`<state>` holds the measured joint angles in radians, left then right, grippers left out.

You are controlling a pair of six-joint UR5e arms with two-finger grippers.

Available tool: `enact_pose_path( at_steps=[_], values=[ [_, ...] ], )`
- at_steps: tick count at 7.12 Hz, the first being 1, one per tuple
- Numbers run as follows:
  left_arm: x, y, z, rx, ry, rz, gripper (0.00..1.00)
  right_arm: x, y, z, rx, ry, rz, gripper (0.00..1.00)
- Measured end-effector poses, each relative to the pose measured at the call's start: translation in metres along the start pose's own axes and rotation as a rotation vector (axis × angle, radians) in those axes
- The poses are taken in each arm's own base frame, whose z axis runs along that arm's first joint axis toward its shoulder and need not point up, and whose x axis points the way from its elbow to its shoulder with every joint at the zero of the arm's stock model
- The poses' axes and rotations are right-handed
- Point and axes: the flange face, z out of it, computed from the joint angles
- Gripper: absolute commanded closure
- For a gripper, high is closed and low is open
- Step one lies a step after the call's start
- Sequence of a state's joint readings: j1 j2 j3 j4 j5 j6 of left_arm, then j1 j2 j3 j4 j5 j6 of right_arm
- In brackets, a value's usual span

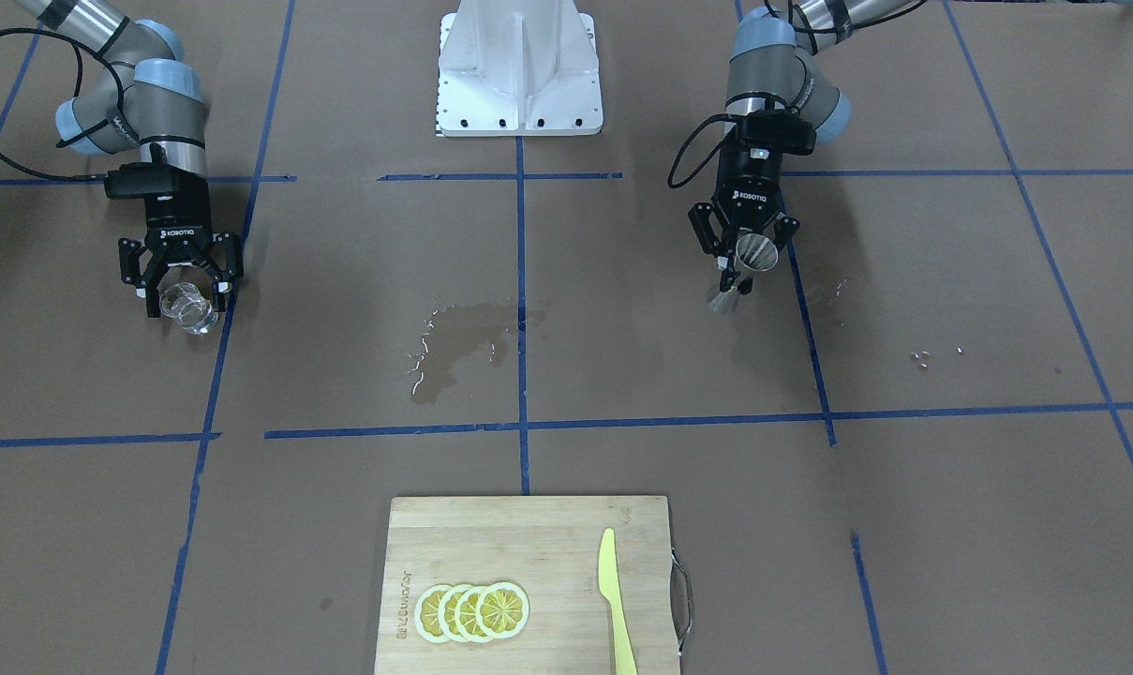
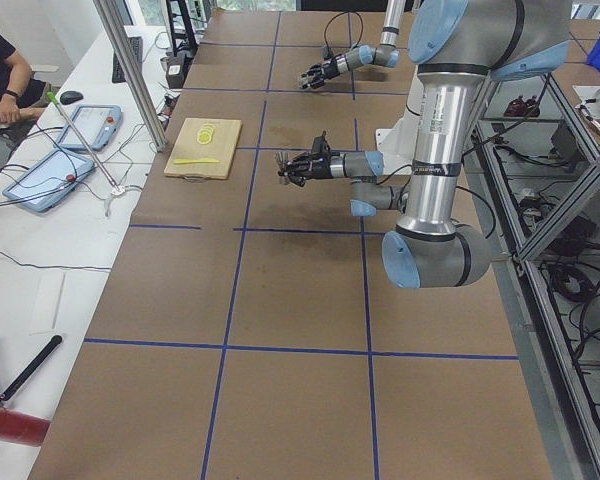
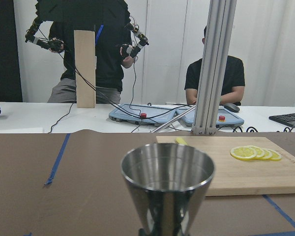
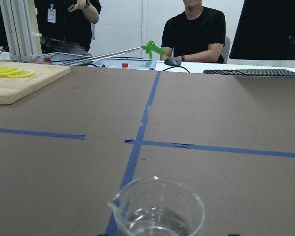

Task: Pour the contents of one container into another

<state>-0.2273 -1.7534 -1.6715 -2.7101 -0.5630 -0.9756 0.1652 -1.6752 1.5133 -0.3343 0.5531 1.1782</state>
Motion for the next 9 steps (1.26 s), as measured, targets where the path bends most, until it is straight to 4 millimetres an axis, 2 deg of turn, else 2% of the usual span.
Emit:
enact_pose_path(
  at_steps=[3,4,5,6,7,9],
  values=[
    [-0.0026,-0.0004,-0.0013,-0.001,-0.001,0.002,1.00,-0.0065,-0.0036,0.0042,-0.003,-0.010,-0.001,0.20],
    [-0.0039,-0.0001,-0.0016,-0.001,-0.002,0.004,1.00,-0.0070,-0.0046,0.0055,-0.003,-0.010,-0.004,0.43],
    [-0.0045,0.0000,-0.0018,-0.002,-0.002,0.005,1.00,-0.0070,-0.0049,0.0063,-0.003,-0.010,-0.007,0.61],
    [-0.0047,-0.0001,-0.0019,-0.002,-0.002,0.005,1.00,-0.0070,-0.0049,0.0067,-0.003,-0.009,-0.009,0.79],
    [-0.0045,-0.0006,-0.0020,-0.001,-0.002,0.004,1.00,-0.0064,-0.0041,0.0073,-0.002,-0.008,-0.012,0.91],
    [-0.0039,-0.0018,-0.0019,0.000,-0.001,0.002,1.00,-0.0052,-0.0036,0.0073,0.000,-0.018,-0.010,0.94]
  ],
)
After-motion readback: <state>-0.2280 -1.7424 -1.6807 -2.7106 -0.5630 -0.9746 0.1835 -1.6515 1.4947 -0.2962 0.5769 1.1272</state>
